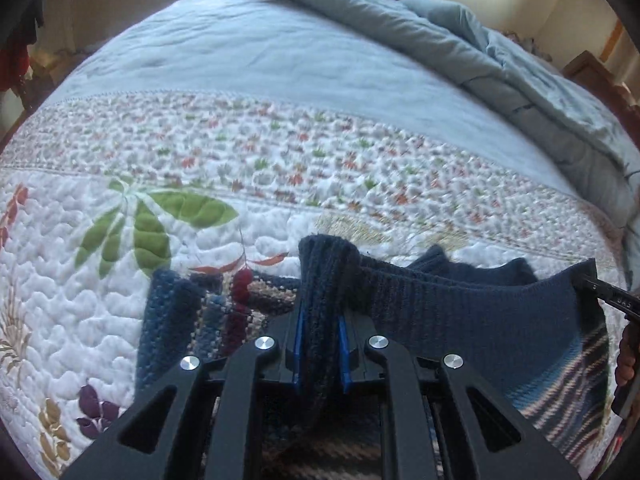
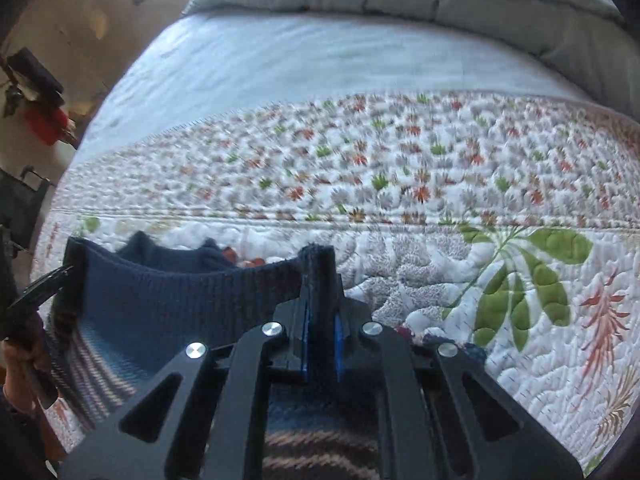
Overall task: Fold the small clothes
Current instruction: 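Grasp the folded sweater edge with both grippers and lift it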
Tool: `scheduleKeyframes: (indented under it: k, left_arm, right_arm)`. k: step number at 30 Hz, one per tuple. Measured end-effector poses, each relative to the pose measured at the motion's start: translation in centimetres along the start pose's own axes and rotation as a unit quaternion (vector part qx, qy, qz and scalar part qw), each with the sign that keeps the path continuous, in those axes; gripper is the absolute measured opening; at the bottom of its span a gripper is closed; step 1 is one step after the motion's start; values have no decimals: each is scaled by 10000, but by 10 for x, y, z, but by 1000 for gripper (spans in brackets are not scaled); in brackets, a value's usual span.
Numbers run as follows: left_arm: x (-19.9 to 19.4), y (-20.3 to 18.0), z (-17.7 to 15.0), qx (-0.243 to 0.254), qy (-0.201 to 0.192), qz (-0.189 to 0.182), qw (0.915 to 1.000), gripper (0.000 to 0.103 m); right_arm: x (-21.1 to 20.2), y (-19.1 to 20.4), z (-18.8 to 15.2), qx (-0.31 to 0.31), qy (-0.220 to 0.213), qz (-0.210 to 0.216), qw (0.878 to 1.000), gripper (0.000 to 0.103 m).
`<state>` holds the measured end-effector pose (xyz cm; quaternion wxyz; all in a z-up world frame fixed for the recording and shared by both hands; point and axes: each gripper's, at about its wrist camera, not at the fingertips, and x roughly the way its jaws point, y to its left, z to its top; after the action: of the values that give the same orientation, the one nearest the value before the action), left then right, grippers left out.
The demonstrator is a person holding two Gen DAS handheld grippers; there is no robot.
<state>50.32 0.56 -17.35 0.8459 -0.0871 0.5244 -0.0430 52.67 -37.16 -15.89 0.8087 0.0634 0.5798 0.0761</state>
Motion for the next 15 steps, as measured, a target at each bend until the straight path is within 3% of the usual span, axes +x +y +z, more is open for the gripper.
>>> scheduleKeyframes:
  k: [4, 6, 8, 11, 15]
  left_arm:
    - [9, 2, -6, -14, 13, 35, 10000, 16]
    - [3, 0, -5, 17, 19, 92, 10000, 22]
    - [-10, 3, -4, -63, 29, 127, 9999, 28]
    - [-42, 17, -11, -204, -96, 82, 9997, 33]
    - [-100, 47, -49, -48, -330, 37, 9994, 42]
  right_arm:
    - [18, -4, -6, 43, 92, -68, 9999, 9]
    - [17, -2, -9, -12, 108, -184, 9998, 19]
    - [4, -2, -12, 25, 24, -187, 9998, 26]
    - [-28, -7, -23, 92, -38, 106, 9999, 27]
    - [-83, -12, -67, -295, 16, 426, 9987, 46]
